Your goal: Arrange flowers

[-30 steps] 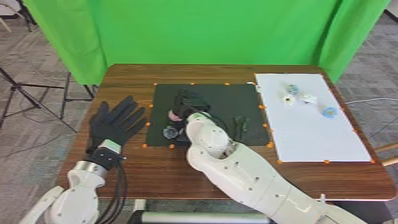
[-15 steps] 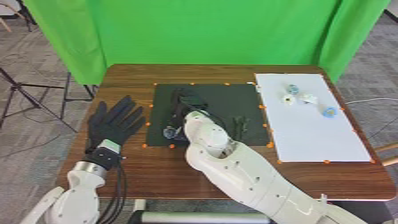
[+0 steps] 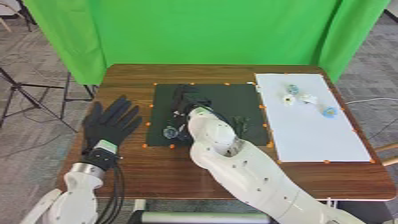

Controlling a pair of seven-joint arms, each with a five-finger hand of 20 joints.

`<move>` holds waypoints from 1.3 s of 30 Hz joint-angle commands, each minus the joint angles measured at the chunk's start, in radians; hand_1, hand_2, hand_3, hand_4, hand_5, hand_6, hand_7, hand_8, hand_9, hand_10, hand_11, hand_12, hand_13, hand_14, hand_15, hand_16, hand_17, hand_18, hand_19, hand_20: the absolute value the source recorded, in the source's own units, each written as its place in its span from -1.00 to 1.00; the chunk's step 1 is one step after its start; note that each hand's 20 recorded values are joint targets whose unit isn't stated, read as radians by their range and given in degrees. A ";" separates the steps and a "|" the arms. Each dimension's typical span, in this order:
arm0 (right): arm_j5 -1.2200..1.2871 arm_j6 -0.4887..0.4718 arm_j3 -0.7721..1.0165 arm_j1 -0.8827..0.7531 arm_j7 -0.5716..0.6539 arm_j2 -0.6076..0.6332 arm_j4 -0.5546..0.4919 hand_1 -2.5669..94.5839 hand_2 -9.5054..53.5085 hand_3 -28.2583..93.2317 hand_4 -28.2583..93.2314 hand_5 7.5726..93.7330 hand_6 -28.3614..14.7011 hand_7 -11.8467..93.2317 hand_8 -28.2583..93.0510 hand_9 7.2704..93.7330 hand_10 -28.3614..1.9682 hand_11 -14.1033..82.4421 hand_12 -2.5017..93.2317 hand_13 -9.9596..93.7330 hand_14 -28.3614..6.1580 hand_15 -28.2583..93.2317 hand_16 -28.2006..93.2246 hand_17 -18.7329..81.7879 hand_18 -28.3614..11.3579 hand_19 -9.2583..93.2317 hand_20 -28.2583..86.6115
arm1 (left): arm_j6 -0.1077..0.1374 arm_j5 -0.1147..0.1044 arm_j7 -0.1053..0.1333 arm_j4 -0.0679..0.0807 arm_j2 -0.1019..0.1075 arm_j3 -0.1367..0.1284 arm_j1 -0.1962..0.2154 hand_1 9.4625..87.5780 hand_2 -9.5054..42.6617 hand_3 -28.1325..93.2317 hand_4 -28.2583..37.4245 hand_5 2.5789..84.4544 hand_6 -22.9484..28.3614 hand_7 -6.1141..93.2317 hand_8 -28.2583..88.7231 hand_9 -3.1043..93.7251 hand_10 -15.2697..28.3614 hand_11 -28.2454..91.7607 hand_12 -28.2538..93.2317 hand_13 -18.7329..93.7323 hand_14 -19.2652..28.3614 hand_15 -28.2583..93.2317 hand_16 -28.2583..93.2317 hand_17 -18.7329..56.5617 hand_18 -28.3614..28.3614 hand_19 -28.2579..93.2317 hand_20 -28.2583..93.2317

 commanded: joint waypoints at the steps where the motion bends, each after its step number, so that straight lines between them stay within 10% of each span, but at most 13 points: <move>1: 0.063 -0.208 0.185 -0.079 0.053 0.156 -0.219 -0.08 -0.99 0.75 -0.93 0.06 -0.03 -0.54 -0.68 0.38 -0.27 -0.21 -0.51 0.54 -0.04 0.58 0.02 0.22 -0.76 1.00 0.10 | -0.006 -0.001 0.035 -0.005 -0.023 -0.038 0.045 -0.61 -0.07 0.60 -1.00 -0.13 0.11 -0.57 -0.70 -0.27 0.23 -0.24 -0.39 -0.26 0.33 0.00 -0.67 -0.65 0.50 0.02 -0.39; 18: -0.109 0.037 0.497 -0.403 0.083 0.416 -0.435 0.04 -1.00 0.79 -1.00 -0.02 0.01 -0.51 -0.69 0.06 -0.18 -0.43 -0.61 0.50 0.00 0.70 -0.04 0.20 -0.72 1.00 0.17 | 0.023 -0.038 0.185 -0.085 0.014 -0.205 0.211 -0.63 0.04 0.47 -1.00 -0.14 0.09 -0.61 -0.70 -0.27 0.20 -0.28 -0.41 -0.25 0.28 -0.07 -0.68 -0.65 0.50 0.01 -0.38; 26: -0.092 -0.016 0.590 -0.466 0.152 0.454 -0.419 0.00 -1.00 0.80 -1.00 -0.17 -0.06 -0.52 -0.69 -0.20 -0.31 -0.51 -0.65 0.45 -0.02 0.71 -0.05 0.17 -0.69 1.00 0.15 | 0.055 -0.055 0.243 -0.091 0.019 -0.190 0.204 -0.67 0.05 0.51 -1.00 -0.14 0.08 -0.61 -0.69 -0.28 0.19 -0.29 -0.42 -0.25 0.27 -0.07 -0.67 -0.65 0.50 0.01 -0.38; 34: -0.106 -0.006 0.666 -0.495 0.233 0.476 -0.375 -0.04 -1.00 0.80 -1.00 -0.28 -0.15 -0.56 -0.67 -0.39 -0.43 -0.51 -0.68 0.39 -0.10 0.73 -0.07 0.13 -0.72 0.98 0.11 | 0.031 -0.039 0.211 -0.084 0.008 -0.156 0.181 -0.66 0.03 0.52 -1.00 -0.13 0.09 -0.60 -0.70 -0.26 0.20 -0.28 -0.41 -0.24 0.28 -0.06 -0.67 -0.64 0.50 0.01 -0.38; 39: -0.072 0.051 0.651 -0.422 0.255 0.463 -0.237 -0.03 -1.00 0.82 -1.00 -0.35 -0.18 -0.57 -0.67 -0.43 -0.48 -0.51 -0.69 0.39 -0.10 0.74 -0.09 0.14 -0.72 0.99 0.09 | 0.080 -0.077 0.252 -0.105 0.011 -0.160 0.220 -0.64 0.03 0.51 -1.00 -0.14 0.09 -0.60 -0.70 -0.28 0.21 -0.28 -0.41 -0.24 0.29 -0.05 -0.67 -0.64 0.50 0.01 -0.38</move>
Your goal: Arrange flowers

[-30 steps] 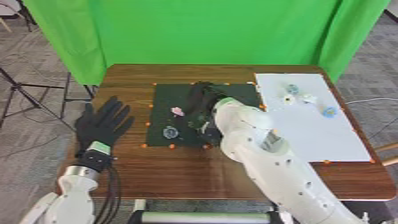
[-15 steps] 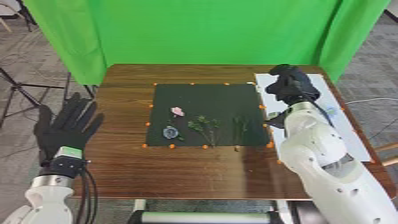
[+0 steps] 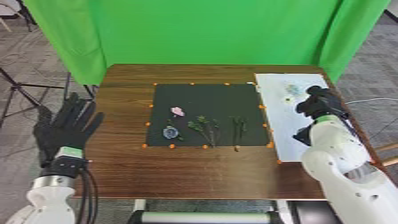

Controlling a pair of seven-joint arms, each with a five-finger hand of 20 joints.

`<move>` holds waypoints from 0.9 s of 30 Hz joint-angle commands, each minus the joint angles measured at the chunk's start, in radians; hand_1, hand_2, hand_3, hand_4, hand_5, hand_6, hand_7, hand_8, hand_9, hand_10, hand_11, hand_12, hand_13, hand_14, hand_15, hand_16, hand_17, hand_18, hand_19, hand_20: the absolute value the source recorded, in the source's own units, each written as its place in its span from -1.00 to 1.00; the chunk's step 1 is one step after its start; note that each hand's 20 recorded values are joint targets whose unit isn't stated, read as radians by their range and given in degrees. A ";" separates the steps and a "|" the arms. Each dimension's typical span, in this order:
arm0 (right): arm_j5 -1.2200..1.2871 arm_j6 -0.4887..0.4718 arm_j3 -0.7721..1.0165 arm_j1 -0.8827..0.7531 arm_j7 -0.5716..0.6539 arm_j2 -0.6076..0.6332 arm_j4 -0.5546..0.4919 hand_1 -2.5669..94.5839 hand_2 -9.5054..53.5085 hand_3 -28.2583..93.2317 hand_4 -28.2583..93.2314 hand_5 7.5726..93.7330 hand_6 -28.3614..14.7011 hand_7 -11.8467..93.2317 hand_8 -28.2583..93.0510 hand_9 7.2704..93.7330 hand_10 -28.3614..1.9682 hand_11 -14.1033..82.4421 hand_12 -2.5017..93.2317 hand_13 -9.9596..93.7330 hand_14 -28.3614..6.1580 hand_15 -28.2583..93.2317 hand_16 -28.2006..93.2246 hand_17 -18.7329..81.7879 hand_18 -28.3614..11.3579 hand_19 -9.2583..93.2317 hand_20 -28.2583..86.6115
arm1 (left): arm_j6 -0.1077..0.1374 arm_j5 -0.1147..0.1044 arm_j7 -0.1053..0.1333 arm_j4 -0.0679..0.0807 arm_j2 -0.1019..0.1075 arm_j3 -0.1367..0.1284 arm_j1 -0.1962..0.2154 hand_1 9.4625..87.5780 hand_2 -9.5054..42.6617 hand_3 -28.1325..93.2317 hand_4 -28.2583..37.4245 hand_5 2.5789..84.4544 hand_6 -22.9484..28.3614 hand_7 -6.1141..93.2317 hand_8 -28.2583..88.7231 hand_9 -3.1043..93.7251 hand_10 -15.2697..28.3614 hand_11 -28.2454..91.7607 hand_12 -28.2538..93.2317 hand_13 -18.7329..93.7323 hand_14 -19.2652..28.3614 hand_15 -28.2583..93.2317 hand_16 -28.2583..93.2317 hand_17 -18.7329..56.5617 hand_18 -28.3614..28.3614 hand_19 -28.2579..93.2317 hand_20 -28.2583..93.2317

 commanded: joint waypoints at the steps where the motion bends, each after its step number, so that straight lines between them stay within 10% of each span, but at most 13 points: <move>1: 0.016 0.079 0.003 0.078 0.058 0.018 0.174 -0.02 -1.00 0.81 -1.00 -0.38 -0.20 -0.57 -0.67 -0.45 -0.51 -0.52 -0.69 0.39 -0.10 0.74 -0.09 0.14 -0.72 0.98 0.09 | 0.043 -0.030 0.026 -0.023 -0.006 0.000 0.033 -0.64 0.03 0.50 -1.00 -0.14 0.09 -0.59 -0.69 -0.29 0.20 -0.28 -0.41 -0.24 0.30 -0.05 -0.67 -0.64 0.50 0.01 -0.38; 8: 0.060 0.051 -0.001 0.172 0.081 0.047 0.273 -0.02 -1.00 0.81 -1.00 -0.36 -0.21 -0.57 -0.67 -0.50 -0.54 -0.51 -0.71 0.37 -0.12 0.73 -0.11 0.13 -0.71 0.97 0.05 | 0.059 -0.015 0.007 -0.034 -0.018 -0.006 0.046 -0.68 0.01 0.55 -1.00 -0.14 0.09 -0.58 -0.69 -0.29 0.20 -0.28 -0.40 -0.24 0.30 -0.04 -0.67 -0.64 0.50 0.01 -0.38; 10: 0.102 0.107 -0.020 0.202 0.062 0.054 0.325 -0.02 -1.00 0.81 -1.00 -0.36 -0.21 -0.57 -0.68 -0.50 -0.54 -0.51 -0.72 0.37 -0.11 0.73 -0.11 0.13 -0.72 0.97 0.05 | 0.076 -0.039 0.050 -0.039 -0.008 0.014 0.051 -0.64 0.00 0.53 -1.00 -0.13 0.09 -0.58 -0.69 -0.28 0.20 -0.27 -0.40 -0.24 0.31 -0.03 -0.67 -0.64 0.50 0.01 -0.38; 17: 0.229 0.114 -0.054 0.242 0.063 0.068 0.400 -0.16 -0.98 0.76 -1.00 -0.35 -0.24 -0.56 -0.68 -0.42 -0.51 -0.47 -0.74 0.40 -0.14 0.71 -0.13 0.15 -0.74 0.97 0.02 | 0.083 -0.072 0.067 -0.056 -0.012 0.039 0.065 -0.30 0.16 -0.07 -1.00 -0.12 0.10 -0.58 -0.70 -0.25 0.21 -0.26 -0.41 -0.22 0.34 -0.01 -0.67 -0.63 0.51 0.02 -0.38; 22: 0.248 0.088 -0.103 0.290 0.073 0.073 0.449 -0.21 -0.95 0.75 -1.00 -0.42 -0.24 -0.58 -0.67 -0.42 -0.51 -0.46 -0.74 0.40 -0.16 0.70 -0.14 0.14 -0.76 0.97 0.01 | 0.052 -0.044 0.043 -0.059 0.000 0.032 0.048 -0.21 0.25 -0.38 -0.83 -0.14 0.10 -0.61 -0.69 -0.24 0.23 -0.28 -0.40 -0.21 0.35 -0.04 -0.66 -0.62 0.52 0.00 -0.37; 25: 0.267 0.078 -0.119 0.302 0.071 0.070 0.469 -0.21 -0.95 0.76 -1.00 -0.42 -0.24 -0.58 -0.67 -0.42 -0.51 -0.46 -0.74 0.40 -0.16 0.70 -0.14 0.14 -0.76 0.98 0.00 | 0.031 -0.014 0.023 -0.053 -0.001 0.020 0.032 -0.23 0.20 -0.28 -0.86 -0.15 0.09 -0.61 -0.69 -0.24 0.22 -0.28 -0.40 -0.22 0.33 -0.05 -0.66 -0.62 0.52 0.00 -0.37; 27: 0.267 0.086 -0.146 0.319 0.069 0.068 0.487 -0.20 -0.95 0.76 -1.00 -0.42 -0.23 -0.58 -0.67 -0.40 -0.47 -0.46 -0.74 0.40 -0.16 0.69 -0.14 0.14 -0.76 0.98 -0.01 | 0.027 -0.005 0.019 -0.044 0.000 0.024 0.018 -0.44 0.05 0.18 -0.97 -0.16 0.08 -0.60 -0.70 -0.24 0.21 -0.27 -0.41 -0.23 0.32 -0.04 -0.67 -0.63 0.51 0.01 -0.37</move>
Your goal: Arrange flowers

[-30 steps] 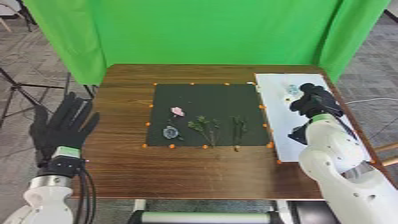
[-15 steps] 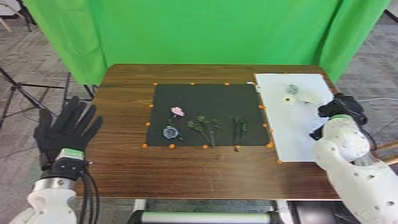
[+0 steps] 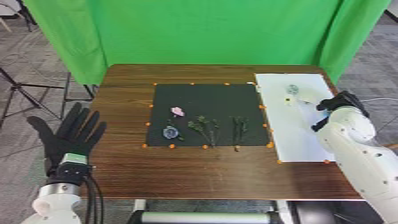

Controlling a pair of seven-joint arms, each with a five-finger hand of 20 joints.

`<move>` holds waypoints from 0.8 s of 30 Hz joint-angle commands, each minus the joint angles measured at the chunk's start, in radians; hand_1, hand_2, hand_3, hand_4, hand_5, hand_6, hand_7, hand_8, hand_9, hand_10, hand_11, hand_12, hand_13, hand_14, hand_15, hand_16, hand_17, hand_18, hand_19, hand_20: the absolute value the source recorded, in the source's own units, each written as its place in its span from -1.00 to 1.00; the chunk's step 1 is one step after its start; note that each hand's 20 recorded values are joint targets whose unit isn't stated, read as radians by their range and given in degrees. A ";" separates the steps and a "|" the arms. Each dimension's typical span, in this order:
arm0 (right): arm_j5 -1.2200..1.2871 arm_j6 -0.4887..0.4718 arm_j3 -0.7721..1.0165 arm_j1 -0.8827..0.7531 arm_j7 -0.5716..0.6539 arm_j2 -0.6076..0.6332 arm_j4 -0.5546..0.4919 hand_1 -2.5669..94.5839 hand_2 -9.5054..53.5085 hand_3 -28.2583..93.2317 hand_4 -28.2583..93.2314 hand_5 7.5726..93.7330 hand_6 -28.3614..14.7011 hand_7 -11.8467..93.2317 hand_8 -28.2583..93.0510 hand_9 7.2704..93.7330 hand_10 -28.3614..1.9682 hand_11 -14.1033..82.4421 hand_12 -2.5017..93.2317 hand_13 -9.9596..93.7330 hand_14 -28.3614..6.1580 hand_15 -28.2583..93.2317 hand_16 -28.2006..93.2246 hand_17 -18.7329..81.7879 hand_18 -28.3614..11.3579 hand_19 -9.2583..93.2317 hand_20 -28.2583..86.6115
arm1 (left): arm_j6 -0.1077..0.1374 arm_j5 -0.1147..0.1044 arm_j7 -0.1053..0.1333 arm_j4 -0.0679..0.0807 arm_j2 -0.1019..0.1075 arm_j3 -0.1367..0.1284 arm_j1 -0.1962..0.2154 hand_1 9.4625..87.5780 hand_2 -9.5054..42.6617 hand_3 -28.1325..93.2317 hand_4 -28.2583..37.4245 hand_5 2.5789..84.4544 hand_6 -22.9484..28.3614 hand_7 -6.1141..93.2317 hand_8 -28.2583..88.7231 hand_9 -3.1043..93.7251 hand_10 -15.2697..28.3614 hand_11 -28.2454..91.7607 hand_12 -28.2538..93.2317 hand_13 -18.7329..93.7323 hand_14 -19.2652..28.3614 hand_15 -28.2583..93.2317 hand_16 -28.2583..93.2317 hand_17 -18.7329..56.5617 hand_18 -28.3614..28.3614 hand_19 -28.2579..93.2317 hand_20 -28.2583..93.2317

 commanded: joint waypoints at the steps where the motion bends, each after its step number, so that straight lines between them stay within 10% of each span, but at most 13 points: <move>1: -0.006 -0.014 -0.052 0.046 0.012 -0.006 0.047 -0.20 -0.95 0.76 -1.00 -0.42 -0.23 -0.57 -0.67 -0.39 -0.45 -0.45 -0.74 0.40 -0.17 0.68 -0.15 0.14 -0.76 0.98 -0.01 | -0.041 0.043 -0.043 0.006 0.001 -0.011 -0.036 -0.54 0.01 0.34 -0.99 -0.16 0.08 -0.59 -0.70 -0.24 0.21 -0.27 -0.41 -0.23 0.31 -0.04 -0.67 -0.63 0.51 0.02 -0.37; 7: 0.049 -0.183 -0.028 0.038 0.050 -0.013 -0.004 -0.17 -0.94 0.76 -1.00 -0.37 -0.21 -0.56 -0.68 -0.31 -0.47 -0.43 -0.74 0.41 -0.17 0.66 -0.16 0.15 -0.76 0.98 -0.03 | -0.025 0.068 -0.086 0.004 -0.001 -0.005 -0.043 -0.63 -0.01 0.49 -1.00 -0.14 0.09 -0.59 -0.70 -0.24 0.20 -0.26 -0.41 -0.23 0.31 -0.03 -0.67 -0.63 0.51 0.02 -0.38; 16: 0.024 -0.256 -0.039 0.066 0.082 -0.017 -0.023 -0.09 -0.93 0.78 -1.00 -0.30 -0.21 -0.57 -0.68 -0.22 -0.56 -0.44 -0.72 0.42 -0.16 0.62 -0.17 0.15 -0.80 1.00 -0.05 | -0.005 0.064 -0.082 -0.007 -0.019 -0.022 -0.020 -0.63 -0.05 0.56 -1.00 -0.11 0.11 -0.58 -0.70 -0.24 0.22 -0.25 -0.41 -0.23 0.31 -0.02 -0.68 -0.63 0.50 0.03 -0.38; 21: -0.009 -0.287 -0.019 0.038 0.049 0.002 -0.055 0.01 -0.89 0.77 -1.00 -0.19 -0.12 -0.54 -0.69 0.05 -0.44 -0.34 -0.65 0.44 -0.09 0.58 -0.18 0.17 -0.79 1.00 0.02 | -0.024 0.092 -0.098 0.026 -0.015 -0.002 -0.057 -0.62 -0.05 0.55 -1.00 -0.11 0.12 -0.58 -0.70 -0.24 0.23 -0.25 -0.41 -0.24 0.32 -0.01 -0.68 -0.63 0.49 0.03 -0.38; 22: 0.014 -0.305 -0.016 0.038 0.048 0.001 -0.053 0.02 -0.89 0.77 -1.00 -0.14 -0.10 -0.53 -0.70 0.11 -0.41 -0.31 -0.63 0.44 -0.08 0.57 -0.17 0.17 -0.78 1.00 0.03 | 0.008 0.076 -0.104 0.019 -0.024 0.007 -0.054 -0.62 -0.04 0.55 -1.00 -0.11 0.12 -0.58 -0.70 -0.24 0.23 -0.25 -0.41 -0.24 0.32 -0.01 -0.68 -0.63 0.49 0.03 -0.38; 24: 0.017 -0.300 -0.015 0.034 0.045 0.006 -0.055 0.04 -0.90 0.76 -1.00 -0.05 -0.05 -0.51 -0.70 0.19 -0.32 -0.27 -0.60 0.44 -0.05 0.55 -0.15 0.17 -0.77 1.00 0.04 | -0.032 0.051 -0.115 0.031 -0.033 0.022 -0.071 -0.63 -0.04 0.56 -1.00 -0.10 0.12 -0.58 -0.70 -0.24 0.23 -0.24 -0.41 -0.24 0.33 0.00 -0.68 -0.62 0.48 0.03 -0.38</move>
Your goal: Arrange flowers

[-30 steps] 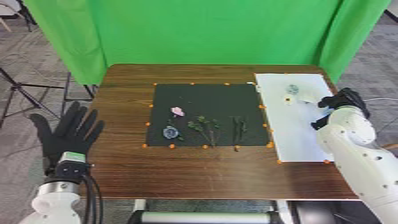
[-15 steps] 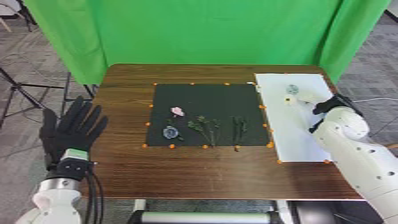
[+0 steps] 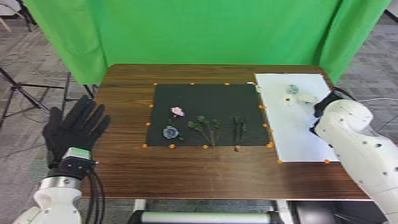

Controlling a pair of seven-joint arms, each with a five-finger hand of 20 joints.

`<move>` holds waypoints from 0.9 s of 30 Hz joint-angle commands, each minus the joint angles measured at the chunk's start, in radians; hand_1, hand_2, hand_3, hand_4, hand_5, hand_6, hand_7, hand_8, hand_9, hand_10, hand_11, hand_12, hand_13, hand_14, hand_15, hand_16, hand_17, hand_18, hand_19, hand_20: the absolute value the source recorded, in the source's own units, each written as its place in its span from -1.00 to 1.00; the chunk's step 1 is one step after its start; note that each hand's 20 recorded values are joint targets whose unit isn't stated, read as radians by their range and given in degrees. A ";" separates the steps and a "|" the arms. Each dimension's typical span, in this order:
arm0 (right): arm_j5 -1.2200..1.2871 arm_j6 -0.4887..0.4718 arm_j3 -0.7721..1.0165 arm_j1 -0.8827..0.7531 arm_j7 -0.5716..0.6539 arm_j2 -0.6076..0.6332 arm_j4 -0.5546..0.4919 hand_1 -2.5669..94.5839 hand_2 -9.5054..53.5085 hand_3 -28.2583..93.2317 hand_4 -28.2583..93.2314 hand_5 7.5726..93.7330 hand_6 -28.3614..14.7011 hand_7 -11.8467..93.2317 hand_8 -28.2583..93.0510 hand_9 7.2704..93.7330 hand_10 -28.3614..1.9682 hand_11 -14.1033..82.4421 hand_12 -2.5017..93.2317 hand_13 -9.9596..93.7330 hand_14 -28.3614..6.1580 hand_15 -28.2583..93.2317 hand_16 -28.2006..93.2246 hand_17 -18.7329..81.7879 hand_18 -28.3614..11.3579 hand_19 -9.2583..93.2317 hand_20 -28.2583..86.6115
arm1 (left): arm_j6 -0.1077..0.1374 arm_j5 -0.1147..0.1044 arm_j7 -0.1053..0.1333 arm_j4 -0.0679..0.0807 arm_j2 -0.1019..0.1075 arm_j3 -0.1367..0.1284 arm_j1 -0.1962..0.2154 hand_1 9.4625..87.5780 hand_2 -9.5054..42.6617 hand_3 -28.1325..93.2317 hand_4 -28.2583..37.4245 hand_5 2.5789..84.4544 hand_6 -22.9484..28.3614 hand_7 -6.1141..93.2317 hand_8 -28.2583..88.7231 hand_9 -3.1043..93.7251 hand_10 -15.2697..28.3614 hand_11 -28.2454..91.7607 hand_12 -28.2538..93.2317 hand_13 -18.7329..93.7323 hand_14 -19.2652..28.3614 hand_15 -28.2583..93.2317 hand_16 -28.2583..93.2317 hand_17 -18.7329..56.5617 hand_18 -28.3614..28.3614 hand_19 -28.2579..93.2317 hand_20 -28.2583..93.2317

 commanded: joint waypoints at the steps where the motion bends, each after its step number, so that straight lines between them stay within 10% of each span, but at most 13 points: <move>1: -0.012 -0.039 0.011 -0.030 -0.036 0.010 -0.015 0.05 -0.91 0.75 -1.00 -0.01 -0.02 -0.50 -0.71 0.23 -0.28 -0.24 -0.59 0.45 -0.02 0.54 -0.13 0.17 -0.76 1.00 0.05 | -0.013 0.001 -0.039 0.026 -0.026 0.039 -0.033 -0.62 -0.04 0.56 -1.00 -0.10 0.12 -0.58 -0.70 -0.24 0.23 -0.24 -0.41 -0.24 0.33 0.00 -0.68 -0.62 0.48 0.03 -0.38; 5: -0.004 -0.076 0.008 -0.028 -0.059 0.000 0.000 0.18 -0.98 0.64 -1.00 0.20 0.10 -0.40 -0.68 0.53 0.05 -0.37 -0.22 0.53 0.14 0.45 0.01 0.18 -0.72 1.00 0.07 | -0.001 -0.002 -0.036 0.013 -0.030 0.031 -0.005 -0.62 -0.04 0.56 -1.00 -0.10 0.12 -0.57 -0.70 -0.23 0.23 -0.24 -0.41 -0.24 0.34 0.01 -0.69 -0.62 0.48 0.03 -0.39; 7: 0.023 -0.051 0.027 -0.053 -0.045 0.013 -0.020 0.19 -0.95 0.62 -1.00 0.26 0.11 -0.37 -0.57 0.60 0.09 -0.35 -0.12 0.55 0.10 0.46 -0.01 0.19 -0.70 1.00 0.08 | -0.019 0.007 -0.044 0.033 -0.015 0.037 -0.038 -0.62 -0.04 0.56 -1.00 -0.10 0.12 -0.58 -0.70 -0.23 0.23 -0.24 -0.41 -0.24 0.34 0.01 -0.69 -0.62 0.48 0.03 -0.39; 19: -0.100 0.062 0.035 -0.133 -0.071 0.030 -0.101 0.25 -0.84 0.59 -1.00 0.41 0.21 -0.03 -0.38 0.64 0.22 0.00 0.10 0.62 0.13 0.57 0.00 0.26 -0.63 1.00 0.19 | -0.025 0.005 -0.067 0.052 0.017 0.016 -0.086 -0.62 -0.04 0.56 -1.00 -0.10 0.12 -0.58 -0.70 -0.23 0.23 -0.24 -0.41 -0.24 0.33 0.00 -0.69 -0.63 0.48 0.04 -0.39; 27: -0.162 0.119 0.071 -0.206 -0.087 0.045 -0.245 0.26 -0.84 0.60 -1.00 0.45 0.22 -0.02 -0.33 0.65 0.19 0.10 0.15 0.67 0.20 0.59 0.04 0.33 -0.61 1.00 0.26 | -0.025 0.014 -0.088 0.043 -0.005 0.005 -0.059 -0.62 -0.05 0.56 -1.00 -0.10 0.12 -0.58 -0.70 -0.23 0.23 -0.24 -0.41 -0.24 0.34 0.00 -0.68 -0.63 0.49 0.04 -0.39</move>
